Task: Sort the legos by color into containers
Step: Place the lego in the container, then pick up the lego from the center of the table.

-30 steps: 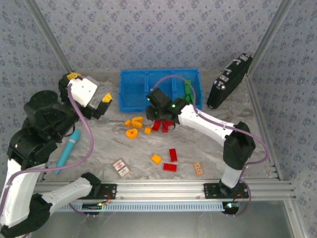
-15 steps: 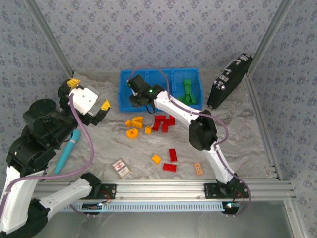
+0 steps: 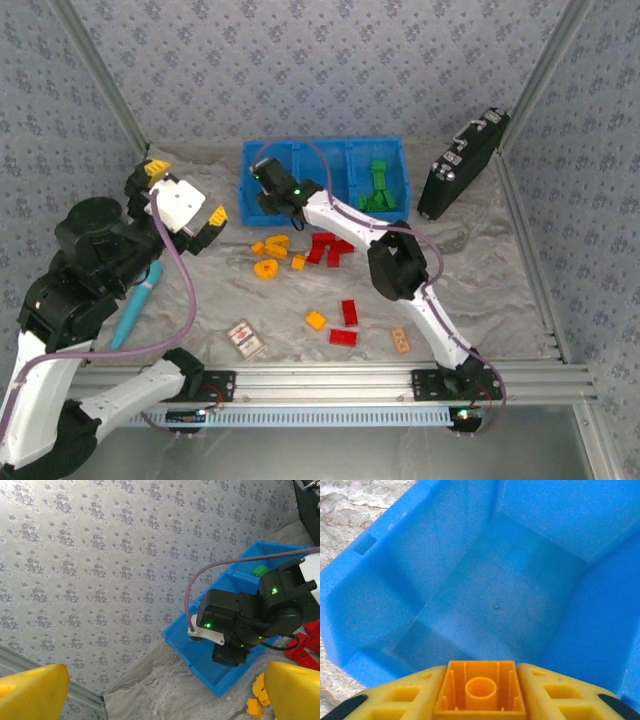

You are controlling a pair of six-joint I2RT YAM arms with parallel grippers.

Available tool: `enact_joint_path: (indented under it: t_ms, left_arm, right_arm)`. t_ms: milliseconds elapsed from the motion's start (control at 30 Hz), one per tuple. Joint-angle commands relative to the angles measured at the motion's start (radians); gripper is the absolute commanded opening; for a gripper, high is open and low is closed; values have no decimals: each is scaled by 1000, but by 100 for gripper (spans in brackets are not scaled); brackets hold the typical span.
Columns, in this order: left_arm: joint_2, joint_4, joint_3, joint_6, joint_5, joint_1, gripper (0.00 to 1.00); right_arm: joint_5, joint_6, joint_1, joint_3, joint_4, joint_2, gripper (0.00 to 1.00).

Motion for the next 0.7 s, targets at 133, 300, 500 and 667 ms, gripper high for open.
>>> enact_joint_path:
  t_ms: [133, 300, 500, 667]
  left_arm:
    - [32, -19, 35, 17, 24, -6, 100]
    - [49, -19, 39, 16, 31, -5, 100]
    - [62, -18, 36, 9, 49, -5, 100]
    - [60, -20, 44, 0, 70, -5, 100]
  right_arm:
    - [52, -51, -4, 50, 23, 39, 50]
    - [34, -57, 3, -7, 6, -44, 48]
    - [3, 38, 2, -257, -28, -279, 47]
    - [13, 179, -10, -534, -76, -478, 50]
